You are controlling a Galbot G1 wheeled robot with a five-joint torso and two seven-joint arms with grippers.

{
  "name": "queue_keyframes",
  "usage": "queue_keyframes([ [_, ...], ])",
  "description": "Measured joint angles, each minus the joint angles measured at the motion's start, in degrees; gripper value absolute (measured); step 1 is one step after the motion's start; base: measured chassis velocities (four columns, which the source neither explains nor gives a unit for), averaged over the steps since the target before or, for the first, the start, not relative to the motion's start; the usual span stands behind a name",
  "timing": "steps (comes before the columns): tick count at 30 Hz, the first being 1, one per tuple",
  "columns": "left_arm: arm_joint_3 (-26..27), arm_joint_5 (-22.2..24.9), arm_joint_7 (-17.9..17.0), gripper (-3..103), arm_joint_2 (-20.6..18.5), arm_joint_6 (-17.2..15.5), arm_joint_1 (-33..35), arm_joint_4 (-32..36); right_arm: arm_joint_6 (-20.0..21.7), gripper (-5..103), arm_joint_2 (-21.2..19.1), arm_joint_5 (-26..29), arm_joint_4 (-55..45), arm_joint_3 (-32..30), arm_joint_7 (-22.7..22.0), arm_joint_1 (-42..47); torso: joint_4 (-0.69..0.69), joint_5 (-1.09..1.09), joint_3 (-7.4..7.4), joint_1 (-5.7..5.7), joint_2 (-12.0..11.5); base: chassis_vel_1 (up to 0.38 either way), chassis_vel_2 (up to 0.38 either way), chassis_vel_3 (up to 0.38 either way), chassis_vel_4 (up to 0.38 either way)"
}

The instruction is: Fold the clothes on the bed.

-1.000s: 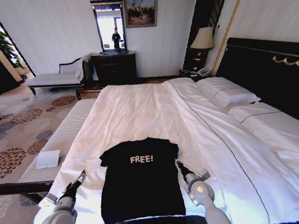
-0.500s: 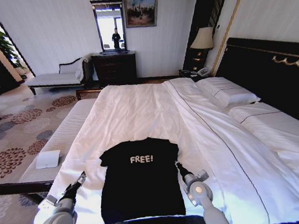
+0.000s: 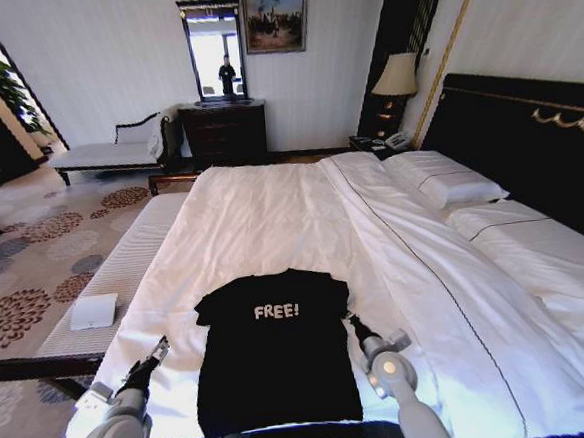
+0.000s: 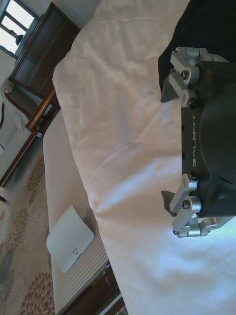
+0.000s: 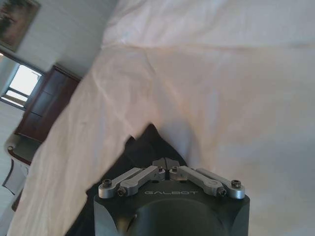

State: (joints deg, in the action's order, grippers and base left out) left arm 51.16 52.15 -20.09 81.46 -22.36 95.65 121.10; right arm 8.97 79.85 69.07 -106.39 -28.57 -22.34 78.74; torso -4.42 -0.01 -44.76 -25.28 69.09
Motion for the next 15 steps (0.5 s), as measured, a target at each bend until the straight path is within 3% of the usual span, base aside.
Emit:
queue_keyframes([
  [12, -0.1, 0.2, 0.0, 100, -0.4, 0.0, -0.6, -0.6, 1.3, 0, 0.5, -2.9, 0.3, 1.7, -0.2, 2.6, 0.00, 0.01, 0.00, 0.00, 0.0, 0.000, 0.000, 0.000, 0.000],
  [15, 0.0, 0.2, 0.0, 100, -0.7, 0.1, -0.6, -1.0, 1.4, 11, 1.1, -2.9, 0.9, 2.0, 0.1, 2.9, 0.00, 0.01, 0.00, 0.00, 0.0, 0.000, 0.000, 0.000, 0.000],
])
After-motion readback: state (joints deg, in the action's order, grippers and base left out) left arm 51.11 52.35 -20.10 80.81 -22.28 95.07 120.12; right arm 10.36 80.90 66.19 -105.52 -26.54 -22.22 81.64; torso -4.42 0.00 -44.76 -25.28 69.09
